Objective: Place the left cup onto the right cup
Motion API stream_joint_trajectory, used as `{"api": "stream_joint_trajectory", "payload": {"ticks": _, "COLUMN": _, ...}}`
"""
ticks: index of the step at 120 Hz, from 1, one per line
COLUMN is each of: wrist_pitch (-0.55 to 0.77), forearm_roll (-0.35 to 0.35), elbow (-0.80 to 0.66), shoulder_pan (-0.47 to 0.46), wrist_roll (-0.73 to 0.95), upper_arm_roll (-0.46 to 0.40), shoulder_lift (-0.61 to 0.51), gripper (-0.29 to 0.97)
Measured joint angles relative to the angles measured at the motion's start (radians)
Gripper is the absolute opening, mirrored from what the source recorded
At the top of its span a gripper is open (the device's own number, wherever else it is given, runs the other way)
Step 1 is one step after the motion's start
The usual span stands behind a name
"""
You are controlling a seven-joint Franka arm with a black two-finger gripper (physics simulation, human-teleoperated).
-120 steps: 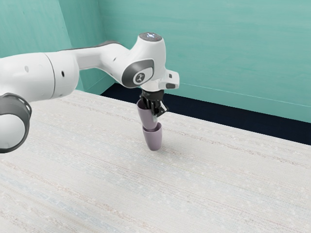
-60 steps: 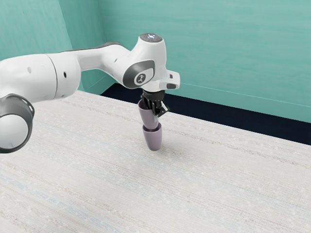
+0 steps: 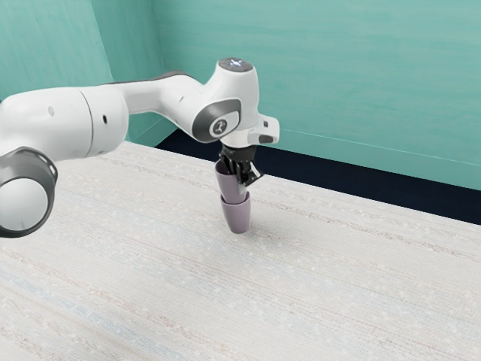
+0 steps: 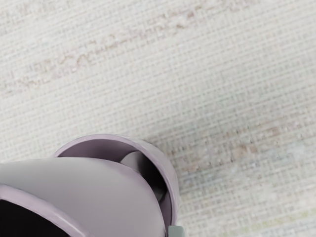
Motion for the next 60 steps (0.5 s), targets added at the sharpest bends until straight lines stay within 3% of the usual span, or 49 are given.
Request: {"api": "stream_joint_trajectory", "payload": {"ticks": 60, "wrist_pitch": 0.003, "forearm_roll": 0.001, "elbow": 0.012, "shoulder_pan": 0.000, "wrist_roll": 0.000, "upper_arm_roll": -0.006, "shoulder_lift": 0.025, "gripper": -0.10}}
